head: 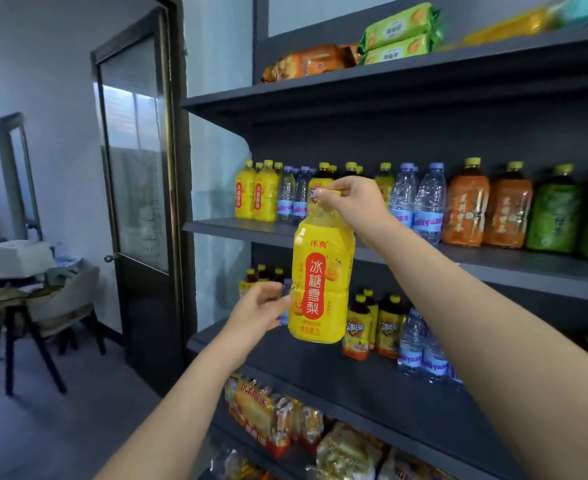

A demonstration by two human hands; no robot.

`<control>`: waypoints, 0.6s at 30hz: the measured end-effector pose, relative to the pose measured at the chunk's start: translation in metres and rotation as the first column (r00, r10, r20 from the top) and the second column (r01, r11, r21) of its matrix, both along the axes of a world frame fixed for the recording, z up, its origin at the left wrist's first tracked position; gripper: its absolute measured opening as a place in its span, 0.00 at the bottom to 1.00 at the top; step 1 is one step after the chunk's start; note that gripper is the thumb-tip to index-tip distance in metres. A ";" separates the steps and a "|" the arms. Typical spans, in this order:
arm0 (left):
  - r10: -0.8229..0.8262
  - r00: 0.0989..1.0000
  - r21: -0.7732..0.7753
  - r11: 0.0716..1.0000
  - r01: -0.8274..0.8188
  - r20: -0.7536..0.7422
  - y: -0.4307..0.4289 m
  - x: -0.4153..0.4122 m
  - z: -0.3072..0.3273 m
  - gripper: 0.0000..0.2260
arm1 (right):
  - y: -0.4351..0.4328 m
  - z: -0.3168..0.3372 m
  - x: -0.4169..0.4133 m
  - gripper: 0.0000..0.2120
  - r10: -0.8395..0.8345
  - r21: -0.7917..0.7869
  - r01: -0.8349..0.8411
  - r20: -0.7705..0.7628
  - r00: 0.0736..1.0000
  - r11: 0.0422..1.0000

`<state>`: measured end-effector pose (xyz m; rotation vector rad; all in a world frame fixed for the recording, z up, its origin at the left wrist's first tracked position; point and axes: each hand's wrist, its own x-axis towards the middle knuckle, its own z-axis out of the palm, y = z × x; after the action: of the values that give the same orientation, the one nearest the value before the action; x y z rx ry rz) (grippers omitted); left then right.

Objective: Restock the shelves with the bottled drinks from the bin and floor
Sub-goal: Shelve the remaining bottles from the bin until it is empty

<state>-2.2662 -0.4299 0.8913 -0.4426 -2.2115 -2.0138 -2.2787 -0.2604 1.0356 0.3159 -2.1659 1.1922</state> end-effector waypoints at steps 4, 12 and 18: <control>-0.023 1.000 0.057 0.998 0.023 -0.015 0.032 -0.017 0.009 0.11 | 0.027 0.009 -0.011 0.19 -0.048 -0.055 0.044 -0.085 0.995 0.998; -0.073 0.997 0.009 0.997 0.073 -0.022 0.048 -0.042 0.011 0.12 | 0.048 0.008 -0.031 0.17 -0.054 -0.162 0.036 -0.107 0.993 0.986; -0.122 0.992 -0.018 0.992 0.122 -0.028 0.043 -0.065 0.009 0.16 | 0.044 0.008 -0.049 0.18 -0.099 -0.188 0.078 -0.104 0.990 0.979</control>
<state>-2.3308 -0.3870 0.8999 -0.6194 -2.2360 -2.0350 -2.3275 -0.2166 1.0436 0.1999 -1.9360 1.2811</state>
